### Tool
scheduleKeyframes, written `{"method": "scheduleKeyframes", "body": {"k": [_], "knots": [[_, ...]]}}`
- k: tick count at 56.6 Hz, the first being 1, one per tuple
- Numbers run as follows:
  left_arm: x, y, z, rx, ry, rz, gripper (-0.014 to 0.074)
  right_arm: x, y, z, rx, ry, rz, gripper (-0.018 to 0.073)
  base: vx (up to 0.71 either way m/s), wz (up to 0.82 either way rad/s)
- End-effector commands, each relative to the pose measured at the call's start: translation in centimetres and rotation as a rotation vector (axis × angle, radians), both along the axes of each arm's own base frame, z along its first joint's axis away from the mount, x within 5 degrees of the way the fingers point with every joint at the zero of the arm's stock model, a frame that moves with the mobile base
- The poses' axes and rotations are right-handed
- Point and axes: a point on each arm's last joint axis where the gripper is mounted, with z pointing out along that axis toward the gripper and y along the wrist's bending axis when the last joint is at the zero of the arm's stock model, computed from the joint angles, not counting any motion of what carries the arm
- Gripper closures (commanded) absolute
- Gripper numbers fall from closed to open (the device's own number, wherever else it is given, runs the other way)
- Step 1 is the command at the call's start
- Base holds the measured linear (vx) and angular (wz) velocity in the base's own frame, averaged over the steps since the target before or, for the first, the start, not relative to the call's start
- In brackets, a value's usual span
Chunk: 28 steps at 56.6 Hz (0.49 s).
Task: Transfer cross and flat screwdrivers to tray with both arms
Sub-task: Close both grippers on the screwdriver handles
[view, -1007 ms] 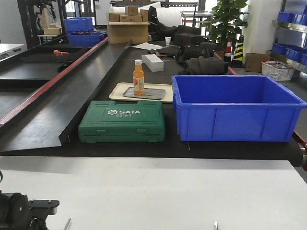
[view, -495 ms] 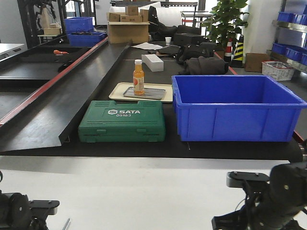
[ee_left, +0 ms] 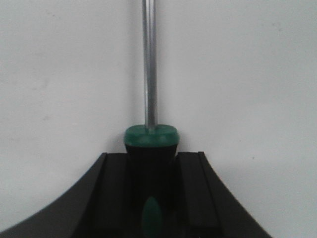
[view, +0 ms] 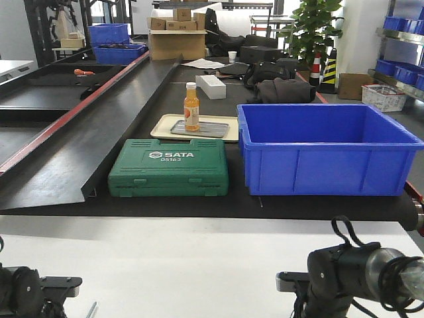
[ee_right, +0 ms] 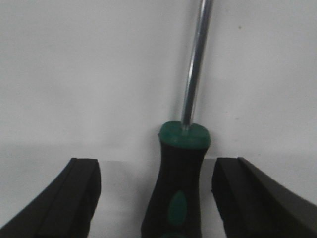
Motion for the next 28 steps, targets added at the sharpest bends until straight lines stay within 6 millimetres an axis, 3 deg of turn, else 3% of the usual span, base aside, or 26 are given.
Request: {"method": "scheduleKeyframes", "body": {"k": [1, 18, 28], "knots": [[0.2, -0.3, 1.1, -0.02, -0.038, 0.018, 0.06, 0.9, -0.1, 1.4, -0.01, -0.076, -0.01, 0.003, 0.0, 0.0], [0.2, -0.3, 1.1, -0.02, -0.042, 0.019, 0.06, 1.4, -0.2, 0.3, -0.009, -0.096, -0.044, 0.006, 0.0, 0.0], [0.3, -0.3, 1.1, -0.02, -0.044, 0.019, 0.06, 0.9, -0.3, 0.2, -0.031, -0.038, -0.037, 0.0243, 0.0, 0.0]]}}
